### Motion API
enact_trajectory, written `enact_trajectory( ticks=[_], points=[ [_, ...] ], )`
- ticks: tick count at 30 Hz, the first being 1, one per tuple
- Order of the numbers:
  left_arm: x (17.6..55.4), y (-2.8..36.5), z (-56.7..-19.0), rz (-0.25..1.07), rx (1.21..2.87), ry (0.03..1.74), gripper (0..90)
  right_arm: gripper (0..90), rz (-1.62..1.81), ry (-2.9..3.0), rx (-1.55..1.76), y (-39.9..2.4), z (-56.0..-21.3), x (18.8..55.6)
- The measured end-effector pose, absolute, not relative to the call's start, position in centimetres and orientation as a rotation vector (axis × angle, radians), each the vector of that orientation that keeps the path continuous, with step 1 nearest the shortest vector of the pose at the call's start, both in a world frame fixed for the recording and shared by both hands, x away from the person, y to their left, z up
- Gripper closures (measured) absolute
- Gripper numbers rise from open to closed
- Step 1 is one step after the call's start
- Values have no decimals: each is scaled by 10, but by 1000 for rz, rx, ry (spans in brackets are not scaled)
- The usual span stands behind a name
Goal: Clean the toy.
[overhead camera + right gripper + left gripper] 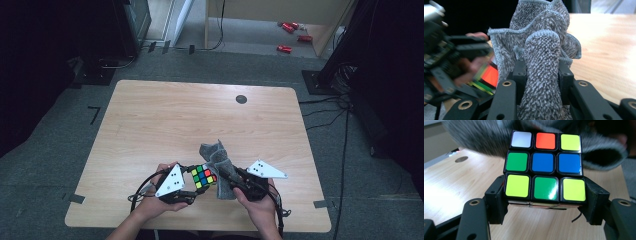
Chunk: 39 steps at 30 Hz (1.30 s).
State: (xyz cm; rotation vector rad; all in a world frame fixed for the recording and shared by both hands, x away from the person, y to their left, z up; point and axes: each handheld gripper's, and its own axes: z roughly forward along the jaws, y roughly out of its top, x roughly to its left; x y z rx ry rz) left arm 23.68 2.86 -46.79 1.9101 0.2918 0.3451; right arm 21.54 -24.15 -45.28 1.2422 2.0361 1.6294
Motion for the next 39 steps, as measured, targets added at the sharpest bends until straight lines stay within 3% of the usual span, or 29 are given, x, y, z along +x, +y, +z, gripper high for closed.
enact_trajectory(
  ticks=[6,17,29,39],
  points=[
    [239,32,-466,341,1890,307,343,684,1577,2059,1287,-244,-460,220],
    [235,23,-472,361,1951,281,343,683,1658,2002,1143,-235,-440,205],
    [238,31,-467,339,1900,297,343,682,1601,2048,1262,-241,-459,218],
    [237,25,-471,335,1936,294,343,682,1669,1993,1164,-236,-441,206]
  ],
)
